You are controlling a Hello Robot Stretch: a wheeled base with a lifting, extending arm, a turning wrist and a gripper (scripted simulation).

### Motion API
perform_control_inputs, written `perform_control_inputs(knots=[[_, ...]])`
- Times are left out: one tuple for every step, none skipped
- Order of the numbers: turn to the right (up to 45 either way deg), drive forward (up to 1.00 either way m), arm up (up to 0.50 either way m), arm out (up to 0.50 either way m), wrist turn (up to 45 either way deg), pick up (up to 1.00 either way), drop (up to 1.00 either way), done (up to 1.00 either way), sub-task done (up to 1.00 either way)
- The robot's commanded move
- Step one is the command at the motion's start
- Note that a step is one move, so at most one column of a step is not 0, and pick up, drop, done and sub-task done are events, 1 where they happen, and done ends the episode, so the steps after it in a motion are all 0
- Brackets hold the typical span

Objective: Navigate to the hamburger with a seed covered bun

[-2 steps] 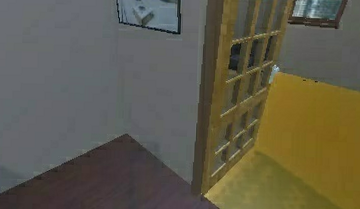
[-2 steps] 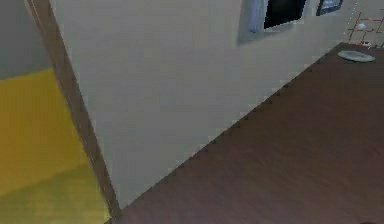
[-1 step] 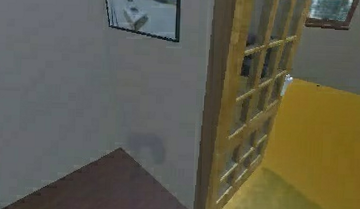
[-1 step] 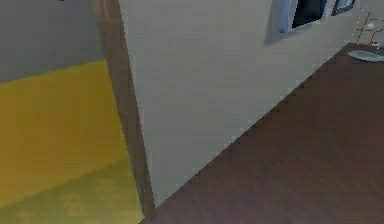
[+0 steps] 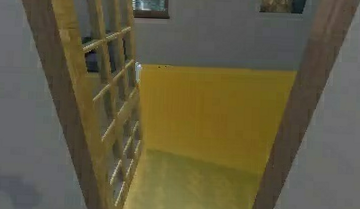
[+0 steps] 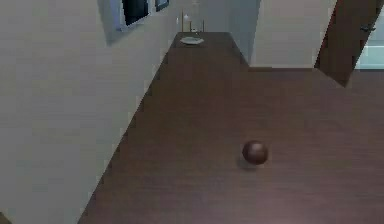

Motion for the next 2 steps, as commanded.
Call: perform_control_inputs(knots=[[0.0,1.00,0.00,0.00,0.0,0.00,0.00,0.00,0.00],[3.0,0.00,0.00,0.00,0.0,0.00,0.00,0.00,0.00]])
